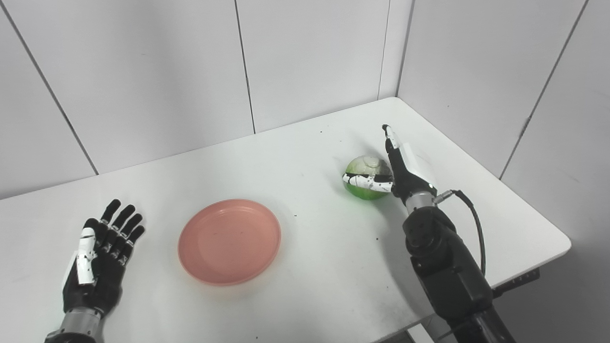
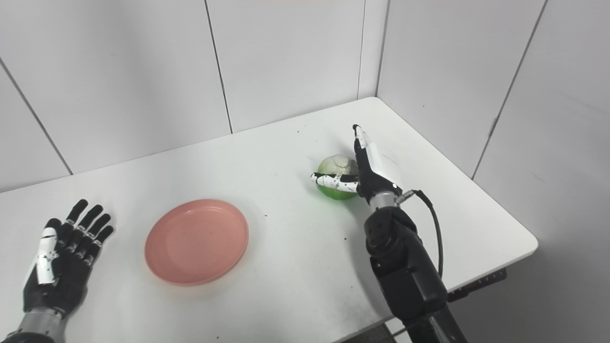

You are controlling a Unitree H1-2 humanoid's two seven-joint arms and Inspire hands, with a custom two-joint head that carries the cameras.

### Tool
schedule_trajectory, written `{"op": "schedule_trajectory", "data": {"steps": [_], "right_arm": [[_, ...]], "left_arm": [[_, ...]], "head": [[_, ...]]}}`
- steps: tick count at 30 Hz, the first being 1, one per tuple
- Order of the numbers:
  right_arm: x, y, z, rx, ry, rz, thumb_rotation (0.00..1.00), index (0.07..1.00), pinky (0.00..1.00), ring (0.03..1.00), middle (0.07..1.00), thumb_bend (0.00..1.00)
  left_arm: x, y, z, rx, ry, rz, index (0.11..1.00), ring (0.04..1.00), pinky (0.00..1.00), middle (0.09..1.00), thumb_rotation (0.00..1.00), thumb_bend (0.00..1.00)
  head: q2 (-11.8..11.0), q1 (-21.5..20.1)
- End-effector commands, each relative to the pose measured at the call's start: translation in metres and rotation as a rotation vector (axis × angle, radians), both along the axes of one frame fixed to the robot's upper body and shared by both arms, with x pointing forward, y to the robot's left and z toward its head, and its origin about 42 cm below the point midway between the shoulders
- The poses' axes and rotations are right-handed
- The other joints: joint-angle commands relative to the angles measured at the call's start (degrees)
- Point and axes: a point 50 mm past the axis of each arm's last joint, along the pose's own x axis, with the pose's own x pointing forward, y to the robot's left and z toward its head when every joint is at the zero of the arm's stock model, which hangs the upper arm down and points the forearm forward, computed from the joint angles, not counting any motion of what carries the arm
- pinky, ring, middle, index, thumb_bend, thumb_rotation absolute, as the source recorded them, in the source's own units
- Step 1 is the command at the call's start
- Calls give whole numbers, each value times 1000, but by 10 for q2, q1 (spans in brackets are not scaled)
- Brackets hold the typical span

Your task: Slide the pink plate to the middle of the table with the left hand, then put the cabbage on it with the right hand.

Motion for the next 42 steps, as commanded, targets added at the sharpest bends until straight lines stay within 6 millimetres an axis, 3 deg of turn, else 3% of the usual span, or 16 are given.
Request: {"op": "schedule_trajectory", "data": {"steps": [1, 24, 34, 42], "right_arm": [[8, -5, 23, -33, -63, -9, 517, 1000, 721, 889, 979, 1000], [24, -34, 27, -70, 116, 70, 423, 1000, 793, 966, 1000, 1000], [31, -34, 20, -58, 176, 112, 360, 998, 871, 973, 1000, 1000], [36, -32, 15, -33, 197, 148, 320, 993, 869, 956, 991, 1000]], "left_arm": [[-21, 11, -35, 7, 163, 8, 906, 903, 926, 906, 1000, 399], [-25, 11, -29, 12, 156, -11, 900, 894, 915, 898, 1000, 406], [-26, 11, -27, 6, 160, -16, 904, 897, 915, 903, 1000, 404], [-28, 11, -27, 9, 156, -22, 906, 902, 919, 906, 1000, 403]], "head": [[0, 0], [17, 3], [20, 6], [21, 7]]}}
